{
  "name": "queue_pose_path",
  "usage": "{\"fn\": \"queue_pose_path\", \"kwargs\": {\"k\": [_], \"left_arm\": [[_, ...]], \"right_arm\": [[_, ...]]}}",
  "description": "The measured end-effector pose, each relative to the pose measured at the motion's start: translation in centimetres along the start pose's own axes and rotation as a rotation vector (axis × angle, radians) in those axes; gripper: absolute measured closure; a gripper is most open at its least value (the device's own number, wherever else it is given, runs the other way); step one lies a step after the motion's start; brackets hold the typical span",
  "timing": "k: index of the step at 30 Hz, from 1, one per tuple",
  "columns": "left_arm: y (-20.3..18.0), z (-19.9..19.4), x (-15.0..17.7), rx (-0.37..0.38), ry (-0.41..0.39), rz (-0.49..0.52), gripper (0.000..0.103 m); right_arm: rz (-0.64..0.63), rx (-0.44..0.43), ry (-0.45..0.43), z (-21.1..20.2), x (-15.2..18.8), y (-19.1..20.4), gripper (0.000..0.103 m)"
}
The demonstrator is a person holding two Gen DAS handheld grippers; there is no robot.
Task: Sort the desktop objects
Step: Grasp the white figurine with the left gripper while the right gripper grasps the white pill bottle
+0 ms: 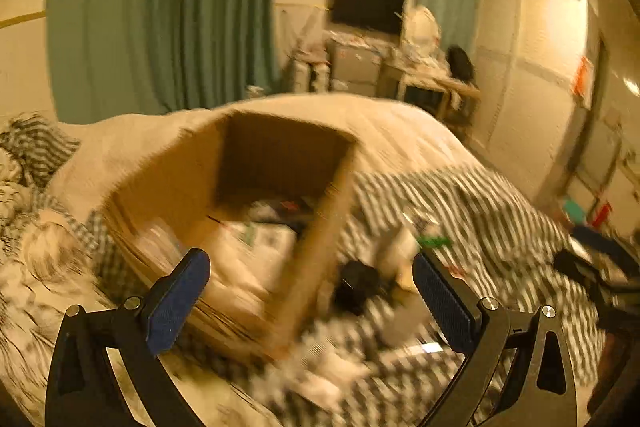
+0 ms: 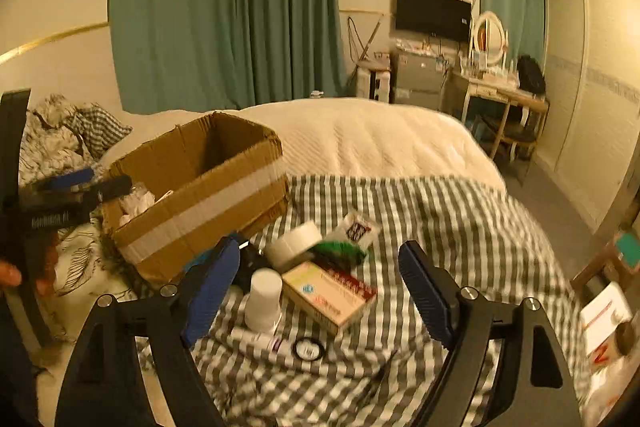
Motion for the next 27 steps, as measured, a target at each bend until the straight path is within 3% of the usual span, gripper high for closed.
{"fn": "queue_pose_path", "kwargs": {"k": [5, 9, 18, 19, 21, 23, 27], "left_arm": [[-3.0, 2.9, 4.0, -0.083, 0.083, 0.078, 0.0], [-3.1, 6.1, 7.0, -0.161, 0.181, 0.073, 0.0], [-1.2, 13.0, 11.0, -0.145, 0.432, 0.017, 0.0], [-1.1, 13.6, 11.3, -0.139, 0.453, 0.015, 0.004], [-0.9, 14.5, 12.0, -0.135, 0.494, 0.006, 0.026], [-0.4, 15.1, 12.4, -0.156, 0.521, -0.001, 0.038], [-0.6, 14.8, 12.3, -0.151, 0.506, 0.007, 0.042]], "right_arm": [[0.027, -0.053, 0.022, 0.7, 2.2, -1.3, 0.021], [0.029, -0.102, 0.053, 2.2, 4.5, -1.6, 0.021], [0.087, -0.212, 0.146, 6.0, 7.2, -2.2, 0.021], [0.089, -0.216, 0.154, 6.4, 7.2, -2.1, 0.021], [0.082, -0.22, 0.168, 7.0, 7.0, -1.6, 0.021], [0.059, -0.223, 0.19, 8.0, 6.8, -0.6, 0.021], [0.009, -0.247, 0.233, 10.2, 6.0, 2.1, 0.021]]}}
Point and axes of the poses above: each gripper's, at about its wrist camera, not at the fingertips, and z roughly the way its jaws point, y to its left, x to its underside, the point moved 10 cm from there along z, roughly the way its jaws point, and after that the axes turned 14 degrees about y, right-handed, at the moved point
